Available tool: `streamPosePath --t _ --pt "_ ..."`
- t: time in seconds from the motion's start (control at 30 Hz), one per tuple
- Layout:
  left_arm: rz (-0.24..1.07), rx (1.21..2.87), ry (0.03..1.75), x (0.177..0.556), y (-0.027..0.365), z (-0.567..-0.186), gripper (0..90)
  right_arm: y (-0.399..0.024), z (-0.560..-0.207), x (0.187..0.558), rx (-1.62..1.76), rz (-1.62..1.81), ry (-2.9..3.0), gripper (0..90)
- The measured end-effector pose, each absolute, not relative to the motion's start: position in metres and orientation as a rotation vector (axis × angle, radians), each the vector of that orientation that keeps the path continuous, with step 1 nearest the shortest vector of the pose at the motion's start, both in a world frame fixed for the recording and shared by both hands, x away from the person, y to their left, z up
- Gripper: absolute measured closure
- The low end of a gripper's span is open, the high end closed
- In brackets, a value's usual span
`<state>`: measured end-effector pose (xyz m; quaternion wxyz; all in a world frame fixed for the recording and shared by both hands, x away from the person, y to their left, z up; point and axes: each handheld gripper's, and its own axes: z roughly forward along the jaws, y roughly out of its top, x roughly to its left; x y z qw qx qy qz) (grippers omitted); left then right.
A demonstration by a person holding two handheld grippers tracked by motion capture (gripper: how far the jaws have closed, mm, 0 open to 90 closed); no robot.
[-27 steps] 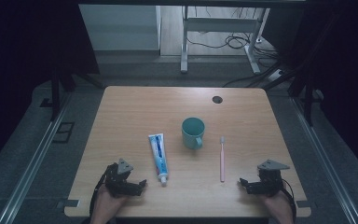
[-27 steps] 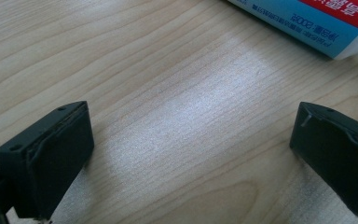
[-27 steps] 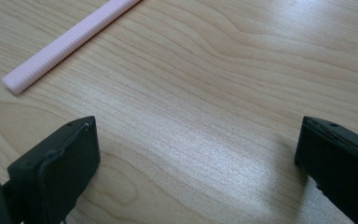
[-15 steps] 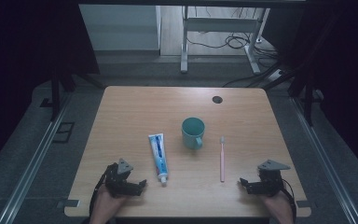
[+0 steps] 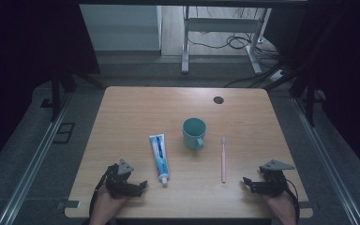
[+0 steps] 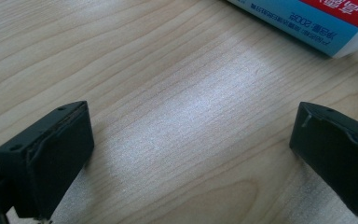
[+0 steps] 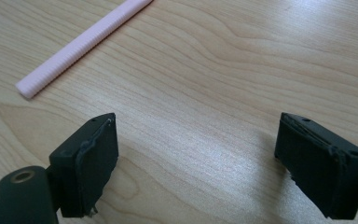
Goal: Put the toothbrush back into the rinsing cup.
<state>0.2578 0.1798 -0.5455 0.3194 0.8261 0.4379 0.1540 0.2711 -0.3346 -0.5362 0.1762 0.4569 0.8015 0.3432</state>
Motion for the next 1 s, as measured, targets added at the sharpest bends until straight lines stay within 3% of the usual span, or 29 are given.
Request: streamPosePath --t 0.4,1.0 --pt "0.403 2.171 1.151 0.258 0.180 -0.546 0.0 -0.330 -0.523 0.273 1.291 1.027 2.314 30.6" --pt "0.403 2.172 1.149 0.258 0.180 -0.546 0.0 -0.309 -0.501 0.280 1.159 1.105 2.476 84.0"
